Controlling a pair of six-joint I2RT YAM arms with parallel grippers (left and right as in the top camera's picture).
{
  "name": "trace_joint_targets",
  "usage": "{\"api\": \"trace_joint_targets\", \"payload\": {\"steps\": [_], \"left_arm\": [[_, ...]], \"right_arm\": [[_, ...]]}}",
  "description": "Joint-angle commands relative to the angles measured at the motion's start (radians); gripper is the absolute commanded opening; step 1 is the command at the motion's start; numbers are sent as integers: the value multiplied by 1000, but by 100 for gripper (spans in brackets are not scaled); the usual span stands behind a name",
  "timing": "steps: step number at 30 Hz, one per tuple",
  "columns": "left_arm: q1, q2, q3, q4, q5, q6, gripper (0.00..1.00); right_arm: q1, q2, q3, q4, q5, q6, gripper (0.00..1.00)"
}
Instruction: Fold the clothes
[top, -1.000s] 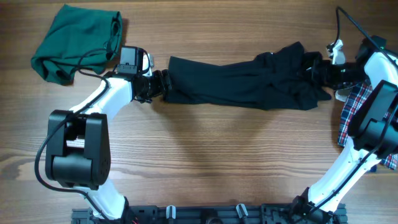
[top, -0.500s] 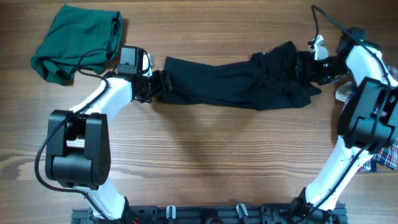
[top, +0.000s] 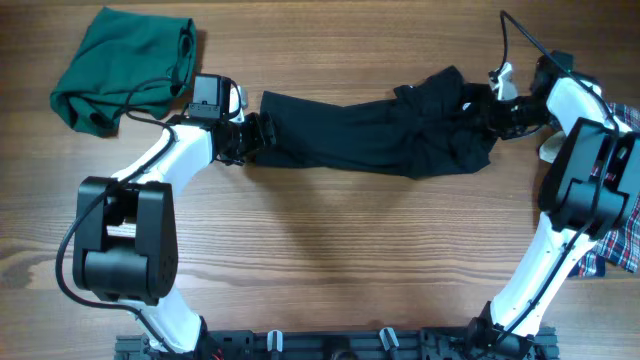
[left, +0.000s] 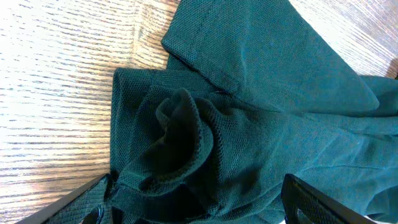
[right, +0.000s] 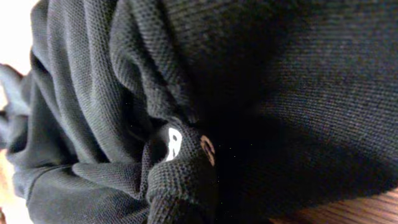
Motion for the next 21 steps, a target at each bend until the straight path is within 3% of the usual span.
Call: {"api": "trace_joint_targets", "payload": {"steps": [1, 7, 15, 21], "left_arm": [[6, 13, 13, -3, 13, 6, 86], [6, 13, 13, -3, 12, 6, 86], [19, 13, 13, -3, 12, 9, 90], [24, 11, 13, -7, 12, 9, 94]], "right_arm": [[10, 32, -22, 13, -163, 10, 4], [11, -31, 6, 17, -167, 63, 4], [5, -219, 6, 21, 127, 172, 4], [-27, -241, 6, 18, 220, 193, 4]]}}
